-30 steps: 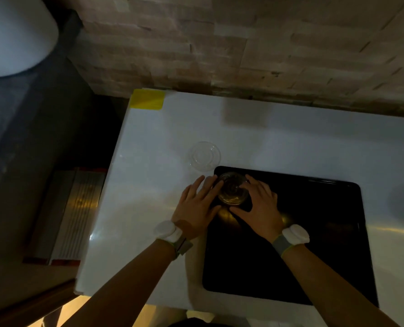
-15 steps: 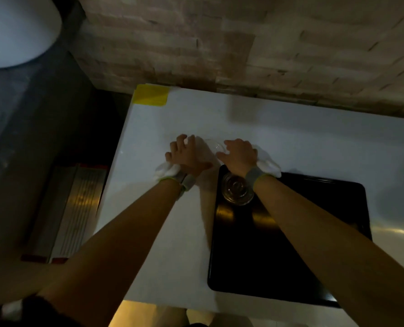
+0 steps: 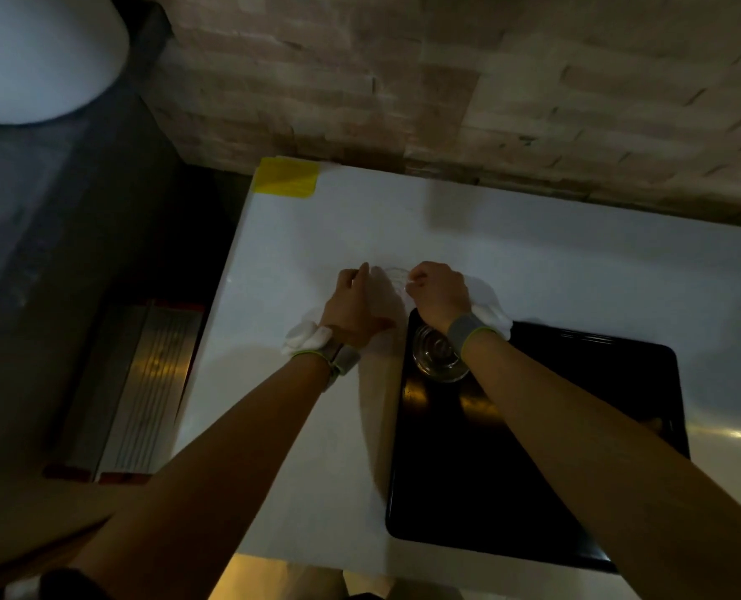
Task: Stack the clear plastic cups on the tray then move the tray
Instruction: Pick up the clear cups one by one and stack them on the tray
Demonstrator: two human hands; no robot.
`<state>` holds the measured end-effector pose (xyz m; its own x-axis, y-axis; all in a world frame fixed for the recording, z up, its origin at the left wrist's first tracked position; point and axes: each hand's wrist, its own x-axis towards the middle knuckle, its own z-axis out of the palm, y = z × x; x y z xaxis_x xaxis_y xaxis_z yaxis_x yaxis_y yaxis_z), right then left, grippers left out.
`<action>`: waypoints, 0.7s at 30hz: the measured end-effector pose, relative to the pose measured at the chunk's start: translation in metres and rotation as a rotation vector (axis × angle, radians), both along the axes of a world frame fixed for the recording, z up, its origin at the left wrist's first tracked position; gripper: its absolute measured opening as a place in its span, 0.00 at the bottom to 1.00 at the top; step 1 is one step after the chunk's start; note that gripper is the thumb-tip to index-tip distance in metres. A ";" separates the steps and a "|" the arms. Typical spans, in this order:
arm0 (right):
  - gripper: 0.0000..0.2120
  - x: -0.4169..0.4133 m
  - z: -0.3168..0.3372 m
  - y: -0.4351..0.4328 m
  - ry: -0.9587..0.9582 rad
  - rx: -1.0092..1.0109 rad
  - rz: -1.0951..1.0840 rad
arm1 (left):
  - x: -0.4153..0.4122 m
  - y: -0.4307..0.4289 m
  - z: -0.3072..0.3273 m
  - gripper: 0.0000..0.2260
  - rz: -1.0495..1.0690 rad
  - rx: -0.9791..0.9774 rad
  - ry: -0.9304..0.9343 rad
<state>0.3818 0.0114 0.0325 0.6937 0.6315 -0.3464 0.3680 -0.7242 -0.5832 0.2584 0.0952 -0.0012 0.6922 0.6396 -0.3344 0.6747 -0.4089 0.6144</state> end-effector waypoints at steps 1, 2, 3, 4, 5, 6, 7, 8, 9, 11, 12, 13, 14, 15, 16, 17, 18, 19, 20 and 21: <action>0.08 -0.001 0.002 0.000 -0.009 0.009 0.008 | -0.001 0.001 0.001 0.48 0.000 -0.014 0.003; 0.08 -0.002 0.004 0.001 -0.020 0.019 0.017 | -0.003 0.004 0.003 0.50 0.003 -0.015 0.002; 0.09 -0.003 0.006 0.001 -0.025 0.037 0.028 | -0.004 0.005 0.006 0.50 0.006 -0.005 -0.007; 0.10 -0.003 0.009 0.001 -0.019 0.067 0.041 | -0.005 0.006 0.010 0.50 0.011 0.005 -0.029; 0.12 -0.001 0.013 0.000 -0.005 0.106 0.059 | -0.006 0.006 0.016 0.50 0.017 0.015 -0.064; 0.13 0.000 0.017 -0.002 0.008 0.147 0.081 | -0.008 0.006 0.023 0.49 0.025 0.026 -0.111; 0.15 0.003 0.023 -0.005 0.024 0.187 0.105 | -0.010 0.006 0.030 0.49 0.028 0.044 -0.159; 0.17 0.004 0.029 -0.008 0.042 0.220 0.132 | -0.013 0.006 0.036 0.49 0.031 0.064 -0.206; 0.20 0.006 0.035 -0.014 0.065 0.249 0.158 | -0.015 0.005 0.043 0.48 0.032 0.082 -0.248; 0.29 0.010 0.048 -0.029 0.114 0.289 0.215 | -0.019 -0.001 0.058 0.47 0.036 0.092 -0.320; 0.34 0.011 0.053 -0.039 0.118 0.293 0.248 | -0.020 -0.005 0.064 0.47 0.027 0.095 -0.346; 0.37 0.012 0.058 -0.049 0.112 0.291 0.276 | -0.021 -0.010 0.071 0.47 0.008 0.099 -0.364; 0.38 0.011 0.061 -0.060 0.105 0.293 0.290 | -0.022 -0.015 0.076 0.46 -0.018 0.101 -0.386; 0.39 0.010 0.062 -0.071 0.105 0.300 0.286 | -0.022 -0.021 0.082 0.45 -0.049 0.097 -0.414; 0.39 0.009 0.062 -0.083 0.109 0.315 0.265 | -0.022 -0.029 0.085 0.44 -0.083 0.098 -0.445; 0.38 0.007 0.061 -0.095 0.114 0.335 0.240 | -0.021 -0.037 0.088 0.42 -0.114 0.111 -0.471; 0.37 0.003 0.058 -0.105 0.126 0.357 0.214 | -0.022 -0.045 0.088 0.39 -0.136 0.129 -0.482; 0.36 0.001 0.055 -0.115 0.141 0.377 0.183 | -0.022 -0.054 0.087 0.38 -0.154 0.141 -0.475; 0.35 -0.001 0.051 -0.124 0.154 0.391 0.152 | -0.021 -0.062 0.085 0.37 -0.166 0.139 -0.458; 0.34 -0.002 0.046 -0.134 0.162 0.400 0.119 | -0.020 -0.071 0.081 0.37 -0.178 0.124 -0.442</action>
